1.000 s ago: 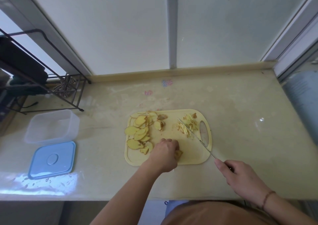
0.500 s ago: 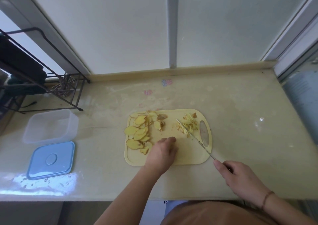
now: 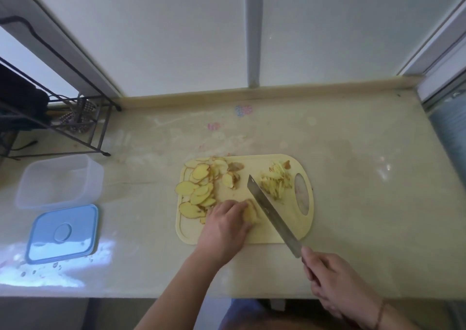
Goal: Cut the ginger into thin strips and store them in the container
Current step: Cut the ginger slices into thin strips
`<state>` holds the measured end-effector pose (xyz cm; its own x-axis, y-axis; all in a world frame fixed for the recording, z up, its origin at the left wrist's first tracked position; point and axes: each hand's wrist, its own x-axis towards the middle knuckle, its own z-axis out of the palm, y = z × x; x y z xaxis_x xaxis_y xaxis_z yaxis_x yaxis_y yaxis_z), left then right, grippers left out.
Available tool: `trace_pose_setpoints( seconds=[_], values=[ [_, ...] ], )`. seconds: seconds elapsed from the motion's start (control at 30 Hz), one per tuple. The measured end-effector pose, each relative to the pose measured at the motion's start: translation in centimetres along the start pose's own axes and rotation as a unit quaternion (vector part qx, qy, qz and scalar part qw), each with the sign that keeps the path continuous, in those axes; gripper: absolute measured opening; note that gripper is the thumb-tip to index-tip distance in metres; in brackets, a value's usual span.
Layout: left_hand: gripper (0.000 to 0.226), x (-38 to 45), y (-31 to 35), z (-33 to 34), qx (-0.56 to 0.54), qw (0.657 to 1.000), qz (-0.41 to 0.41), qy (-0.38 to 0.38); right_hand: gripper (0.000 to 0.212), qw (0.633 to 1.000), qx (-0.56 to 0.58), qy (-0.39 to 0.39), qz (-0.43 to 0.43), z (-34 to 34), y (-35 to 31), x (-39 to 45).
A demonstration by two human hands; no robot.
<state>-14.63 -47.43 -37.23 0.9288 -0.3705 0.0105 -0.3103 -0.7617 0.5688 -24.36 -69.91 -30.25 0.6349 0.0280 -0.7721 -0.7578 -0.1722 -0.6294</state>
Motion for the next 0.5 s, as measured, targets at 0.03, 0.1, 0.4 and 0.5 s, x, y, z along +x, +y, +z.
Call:
trace_pose_setpoints(
  seconds=[0.03,0.1,0.4,0.5],
  values=[
    [0.045,-0.2,-0.5,-0.2,-0.001,1.000,0.013,-0.020,0.056,1.000,0.005,-0.003,0.002,0.3,0.1,0.1],
    [0.047,-0.3,-1.4,-0.3,-0.024,0.999,0.032,-0.037,0.054,1.000,0.021,-0.009,0.003,0.9,0.1,0.4],
    [0.032,0.8,-0.2,1.2,-0.083,0.996,0.016,0.013,0.060,0.997,-0.061,0.033,-0.032,2.0,-0.3,1.4],
    [0.034,0.9,-0.1,0.9,-0.082,0.996,0.017,0.006,0.059,0.997,-0.061,0.031,-0.032,2.1,-0.5,1.3]
  ],
)
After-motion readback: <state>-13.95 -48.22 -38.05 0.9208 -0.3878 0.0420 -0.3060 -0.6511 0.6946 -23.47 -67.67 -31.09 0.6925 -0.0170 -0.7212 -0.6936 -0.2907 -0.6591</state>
